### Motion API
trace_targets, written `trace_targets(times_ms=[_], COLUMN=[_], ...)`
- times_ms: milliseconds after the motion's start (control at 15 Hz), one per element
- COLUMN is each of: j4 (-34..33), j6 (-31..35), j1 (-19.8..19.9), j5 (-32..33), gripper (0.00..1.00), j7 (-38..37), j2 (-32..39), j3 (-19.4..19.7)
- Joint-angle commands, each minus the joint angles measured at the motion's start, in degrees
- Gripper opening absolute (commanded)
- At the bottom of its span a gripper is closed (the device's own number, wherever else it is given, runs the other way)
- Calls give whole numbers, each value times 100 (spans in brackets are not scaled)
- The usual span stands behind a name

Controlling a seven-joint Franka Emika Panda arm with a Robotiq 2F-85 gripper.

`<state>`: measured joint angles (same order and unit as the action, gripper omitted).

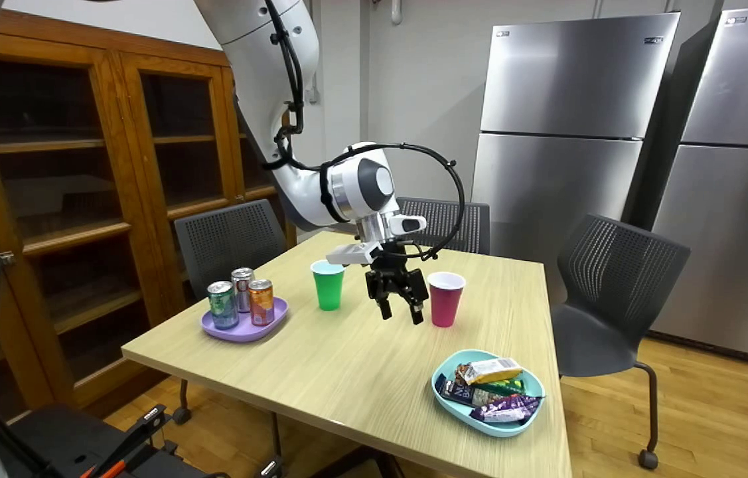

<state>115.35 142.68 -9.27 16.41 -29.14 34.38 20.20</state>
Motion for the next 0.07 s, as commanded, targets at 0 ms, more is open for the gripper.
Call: trace_targets(times_ms=[0], j4=[-20], j6=[-24], j1=[85], j5=[72], gripper=[100], j7=[-43], j2=[-8], j3=[-83])
